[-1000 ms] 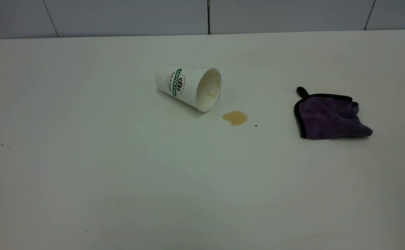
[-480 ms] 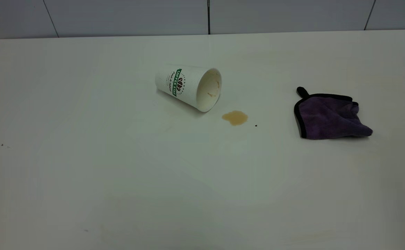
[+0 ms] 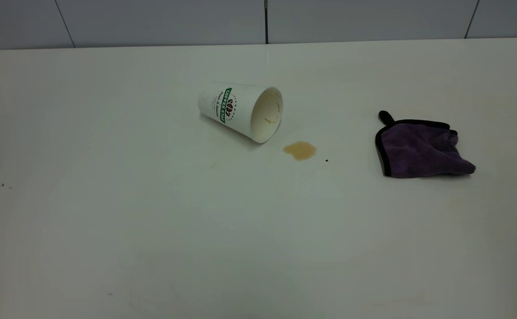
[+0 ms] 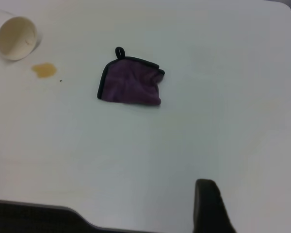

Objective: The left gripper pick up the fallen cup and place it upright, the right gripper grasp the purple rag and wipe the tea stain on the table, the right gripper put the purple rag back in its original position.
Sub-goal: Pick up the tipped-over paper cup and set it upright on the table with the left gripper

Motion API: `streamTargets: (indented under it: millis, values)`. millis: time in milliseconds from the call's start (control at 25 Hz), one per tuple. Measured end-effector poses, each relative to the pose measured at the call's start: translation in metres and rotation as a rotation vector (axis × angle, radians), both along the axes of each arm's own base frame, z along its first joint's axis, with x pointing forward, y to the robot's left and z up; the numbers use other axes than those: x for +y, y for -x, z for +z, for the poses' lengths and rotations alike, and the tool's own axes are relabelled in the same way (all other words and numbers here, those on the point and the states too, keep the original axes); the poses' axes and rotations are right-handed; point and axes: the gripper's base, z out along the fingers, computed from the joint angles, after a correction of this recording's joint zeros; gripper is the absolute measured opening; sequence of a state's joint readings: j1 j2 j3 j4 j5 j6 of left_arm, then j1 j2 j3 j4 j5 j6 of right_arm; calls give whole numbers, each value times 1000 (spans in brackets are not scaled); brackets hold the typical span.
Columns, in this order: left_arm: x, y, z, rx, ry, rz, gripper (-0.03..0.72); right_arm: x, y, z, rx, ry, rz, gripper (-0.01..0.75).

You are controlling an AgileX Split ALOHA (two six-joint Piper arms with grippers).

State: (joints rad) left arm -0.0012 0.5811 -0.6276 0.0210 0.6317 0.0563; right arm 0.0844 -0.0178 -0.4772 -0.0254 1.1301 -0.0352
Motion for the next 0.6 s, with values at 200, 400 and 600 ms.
streamTargets:
  millis: [200, 400, 600]
  values:
    - [0, -71, 11, 46, -25, -23, 473, 0, 0, 0, 0, 0, 0, 467]
    - [-11, -139, 11, 123, -56, -80, 450, 0, 0, 0, 0, 0, 0, 467]
    - [-49, -199, -11, 213, -133, -186, 396, 0, 0, 0, 0, 0, 0, 467]
